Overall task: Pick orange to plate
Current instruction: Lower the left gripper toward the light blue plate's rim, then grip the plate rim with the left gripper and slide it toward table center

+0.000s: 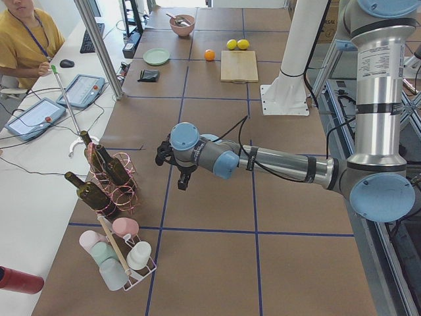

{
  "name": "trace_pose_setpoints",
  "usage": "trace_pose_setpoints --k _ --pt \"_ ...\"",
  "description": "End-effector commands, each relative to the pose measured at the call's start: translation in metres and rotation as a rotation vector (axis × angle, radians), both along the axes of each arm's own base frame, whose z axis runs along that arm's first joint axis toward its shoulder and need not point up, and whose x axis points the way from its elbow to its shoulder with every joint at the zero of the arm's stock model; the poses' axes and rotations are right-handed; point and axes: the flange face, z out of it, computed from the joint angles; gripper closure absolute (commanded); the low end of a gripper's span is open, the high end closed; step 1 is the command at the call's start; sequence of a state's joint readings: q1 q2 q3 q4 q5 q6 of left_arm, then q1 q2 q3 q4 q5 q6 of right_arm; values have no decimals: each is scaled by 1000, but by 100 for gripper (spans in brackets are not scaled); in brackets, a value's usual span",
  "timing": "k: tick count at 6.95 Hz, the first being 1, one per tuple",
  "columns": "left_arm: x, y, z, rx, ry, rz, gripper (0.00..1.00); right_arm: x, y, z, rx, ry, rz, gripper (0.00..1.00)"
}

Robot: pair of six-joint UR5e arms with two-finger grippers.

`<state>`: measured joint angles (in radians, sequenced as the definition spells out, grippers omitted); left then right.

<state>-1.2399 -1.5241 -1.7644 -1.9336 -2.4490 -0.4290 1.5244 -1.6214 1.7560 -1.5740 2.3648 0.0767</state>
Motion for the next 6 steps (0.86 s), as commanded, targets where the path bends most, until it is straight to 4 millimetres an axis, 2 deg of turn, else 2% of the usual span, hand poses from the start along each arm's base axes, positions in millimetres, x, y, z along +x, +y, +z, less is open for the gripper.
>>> trace_pose_setpoints --k 1,3,4,5,6 --pt "79 4 -12 -110 -31 -65 0 -5 1 -1 -2 -34 -12 0" --pt "123 1 0 -131 -58 -51 4 -11 2 0 1 -32 -30 0" --pt "160 6 3 -144 -113 -78 6 -16 1 -1 8 -30 -43 0" --pt "186 4 -3 -144 -120 -71 7 -19 1 -1 8 -30 -49 0" --pt "190 4 0 -146 -124 -67 12 -20 1 -2 5 -31 -46 0"
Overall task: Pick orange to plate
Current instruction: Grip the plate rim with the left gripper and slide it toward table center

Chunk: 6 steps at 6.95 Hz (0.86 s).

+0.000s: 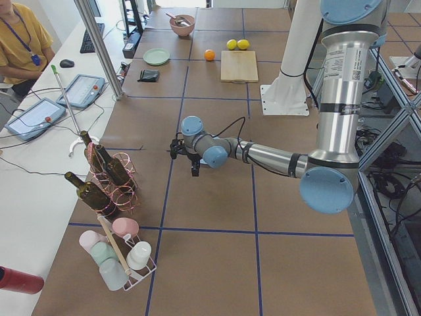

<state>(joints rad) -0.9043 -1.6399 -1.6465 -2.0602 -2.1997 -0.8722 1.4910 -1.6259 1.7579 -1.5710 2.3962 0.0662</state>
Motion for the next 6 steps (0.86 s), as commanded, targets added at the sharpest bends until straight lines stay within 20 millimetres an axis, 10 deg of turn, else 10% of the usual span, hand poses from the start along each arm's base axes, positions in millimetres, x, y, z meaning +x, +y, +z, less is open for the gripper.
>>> trace_pose_setpoints --k 1,5,6 --pt "17 -1 -2 -2 -5 6 18 -2 0 -1 -3 -2 -1 0" --pt "39 13 -5 5 1 55 54 -2 -1 -2 -2 -1 1 0" --pt "39 13 -5 5 1 55 78 -3 -1 -2 -2 -1 0 0"
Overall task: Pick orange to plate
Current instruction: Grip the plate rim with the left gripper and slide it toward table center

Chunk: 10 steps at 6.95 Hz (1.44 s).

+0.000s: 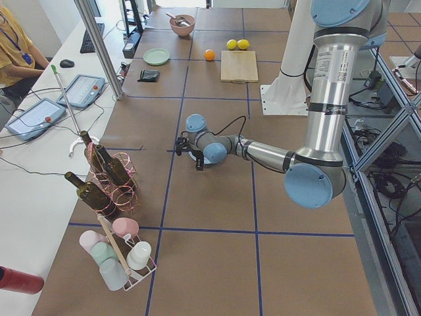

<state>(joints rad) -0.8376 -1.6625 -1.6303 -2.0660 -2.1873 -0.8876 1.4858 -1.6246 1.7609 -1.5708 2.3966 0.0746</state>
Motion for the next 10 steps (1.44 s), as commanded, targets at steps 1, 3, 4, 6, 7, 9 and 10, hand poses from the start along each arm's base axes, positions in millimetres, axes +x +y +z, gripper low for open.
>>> trace_pose_setpoints --k 1,3,4,6,7,9,10 --pt "3 1 -2 7 5 11 100 -3 -1 -1 1 0 -5 0" --pt "5 0 -25 12 40 -1 100 -3 -3 -6 11 -1 -4 0" --pt "6 7 -50 -30 107 18 100 -3 -4 -8 13 -2 -3 0" --pt "40 -22 -179 -125 279 -64 100 -3 -4 -14 25 -4 -3 0" --pt "70 -22 -229 -150 330 -67 100 -3 -5 -15 29 -4 -3 0" --pt "171 -6 -298 -219 339 -134 100 -3 -4 -18 34 -6 -3 0" --pt "195 -9 -292 -216 310 -171 100 -4 -4 -18 34 -4 -5 0"
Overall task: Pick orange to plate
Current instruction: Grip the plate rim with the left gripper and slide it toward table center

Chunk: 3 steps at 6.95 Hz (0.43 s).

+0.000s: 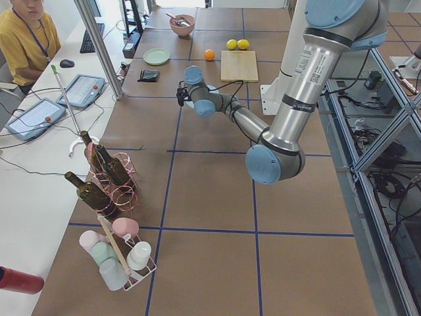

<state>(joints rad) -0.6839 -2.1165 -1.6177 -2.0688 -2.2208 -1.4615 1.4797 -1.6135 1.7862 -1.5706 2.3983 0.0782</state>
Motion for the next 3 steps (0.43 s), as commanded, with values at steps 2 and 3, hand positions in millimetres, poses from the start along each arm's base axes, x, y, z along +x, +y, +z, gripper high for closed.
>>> trace_pose_setpoints --k 2,3 --pt "67 7 14 -18 -22 -29 100 -1 0 -1 2 -4 -3 0" --pt "77 13 21 3 -17 -41 100 -3 0 -2 1 -11 -6 0"
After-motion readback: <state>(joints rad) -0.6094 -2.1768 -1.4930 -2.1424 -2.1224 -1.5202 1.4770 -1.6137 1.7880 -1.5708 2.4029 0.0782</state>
